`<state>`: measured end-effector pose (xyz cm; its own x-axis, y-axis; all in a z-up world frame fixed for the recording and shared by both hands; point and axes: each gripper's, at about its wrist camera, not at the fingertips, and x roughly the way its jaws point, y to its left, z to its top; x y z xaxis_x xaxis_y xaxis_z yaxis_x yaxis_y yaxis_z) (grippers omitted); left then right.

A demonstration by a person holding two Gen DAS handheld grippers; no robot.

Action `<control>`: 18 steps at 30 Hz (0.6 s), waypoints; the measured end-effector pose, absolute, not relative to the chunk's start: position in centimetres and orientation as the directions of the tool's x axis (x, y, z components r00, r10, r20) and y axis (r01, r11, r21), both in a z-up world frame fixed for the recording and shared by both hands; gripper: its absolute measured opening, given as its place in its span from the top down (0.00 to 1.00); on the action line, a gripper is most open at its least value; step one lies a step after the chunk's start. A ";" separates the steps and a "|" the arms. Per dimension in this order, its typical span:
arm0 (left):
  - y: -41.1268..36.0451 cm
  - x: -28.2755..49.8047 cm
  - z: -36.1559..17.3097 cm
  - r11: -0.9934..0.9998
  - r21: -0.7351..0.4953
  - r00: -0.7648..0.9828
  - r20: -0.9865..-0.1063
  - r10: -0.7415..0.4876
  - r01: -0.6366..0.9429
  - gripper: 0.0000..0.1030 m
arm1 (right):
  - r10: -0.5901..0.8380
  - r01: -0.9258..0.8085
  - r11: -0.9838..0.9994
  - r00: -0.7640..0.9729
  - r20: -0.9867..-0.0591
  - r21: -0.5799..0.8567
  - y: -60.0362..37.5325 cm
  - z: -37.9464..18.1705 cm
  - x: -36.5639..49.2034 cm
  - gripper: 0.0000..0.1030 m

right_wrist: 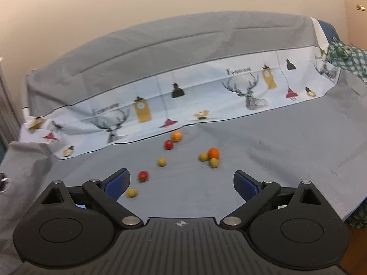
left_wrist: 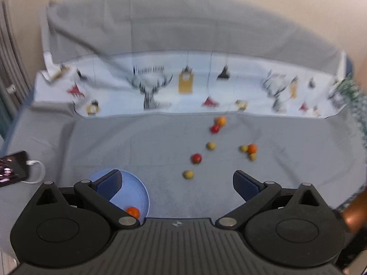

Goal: Organize fruits
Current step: 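Move both open tools back toward the remaining scattered fruits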

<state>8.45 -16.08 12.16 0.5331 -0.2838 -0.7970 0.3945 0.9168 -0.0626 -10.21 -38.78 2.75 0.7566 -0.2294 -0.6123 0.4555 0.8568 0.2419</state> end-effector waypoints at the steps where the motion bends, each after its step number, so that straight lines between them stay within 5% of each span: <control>1: -17.2 9.8 10.4 0.918 -0.049 0.518 -0.813 -0.266 0.395 0.00 | -0.236 0.464 0.854 0.749 -0.619 0.235 -39.7 1.9 -9.4 0.05; 18: -32.1 26.7 -15.9 0.881 0.052 0.230 -0.971 -0.066 0.471 0.00 | -0.311 0.574 0.810 0.595 -0.741 0.120 -49.1 -17.7 8.3 0.05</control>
<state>26.70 -32.09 -15.94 0.2298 -0.0660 -0.9710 0.4710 0.8806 0.0517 8.33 -49.11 -17.74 0.5946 -0.3110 -0.7414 0.5736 0.8103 0.1201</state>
